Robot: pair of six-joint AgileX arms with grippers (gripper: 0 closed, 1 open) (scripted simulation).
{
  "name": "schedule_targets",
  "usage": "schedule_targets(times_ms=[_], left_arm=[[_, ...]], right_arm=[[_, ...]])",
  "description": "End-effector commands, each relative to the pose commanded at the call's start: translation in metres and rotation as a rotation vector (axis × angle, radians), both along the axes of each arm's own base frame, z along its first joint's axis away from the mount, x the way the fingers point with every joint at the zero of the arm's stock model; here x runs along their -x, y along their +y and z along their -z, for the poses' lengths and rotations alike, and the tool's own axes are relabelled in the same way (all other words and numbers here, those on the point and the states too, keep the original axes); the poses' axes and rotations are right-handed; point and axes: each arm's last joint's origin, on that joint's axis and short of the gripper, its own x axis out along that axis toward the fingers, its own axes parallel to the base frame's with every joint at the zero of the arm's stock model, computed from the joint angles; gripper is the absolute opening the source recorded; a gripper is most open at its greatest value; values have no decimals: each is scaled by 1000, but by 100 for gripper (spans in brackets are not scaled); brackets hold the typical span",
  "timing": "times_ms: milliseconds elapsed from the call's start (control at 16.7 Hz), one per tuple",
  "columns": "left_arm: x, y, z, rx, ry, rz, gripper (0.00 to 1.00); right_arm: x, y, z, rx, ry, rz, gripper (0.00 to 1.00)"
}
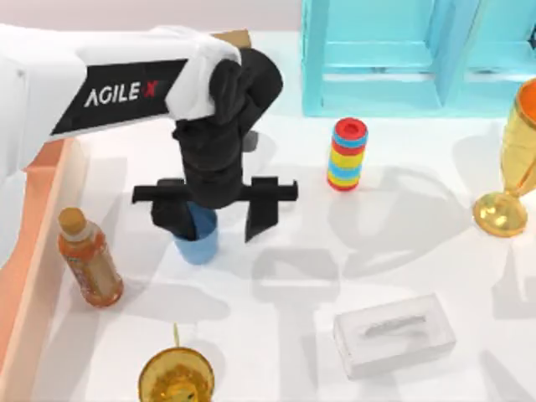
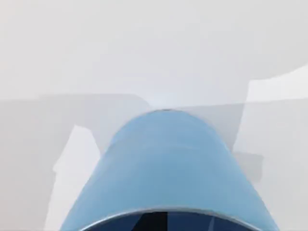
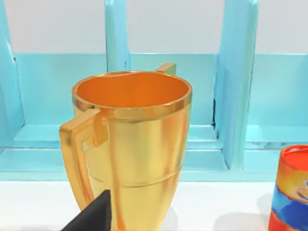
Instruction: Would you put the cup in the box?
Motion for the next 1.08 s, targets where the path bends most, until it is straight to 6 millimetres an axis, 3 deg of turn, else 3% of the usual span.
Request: schedule_targets(times_ms=[360,960,1080], left_arm=[[0,0,0,0,0,0,2],[0,0,-1,2,-2,2,0],[-3,3,-9,18,-14,21,0]], right_arm=[[0,0,0,0,0,0,100],[0,0,0,0,0,0,100],[0,0,0,0,0,0,100]])
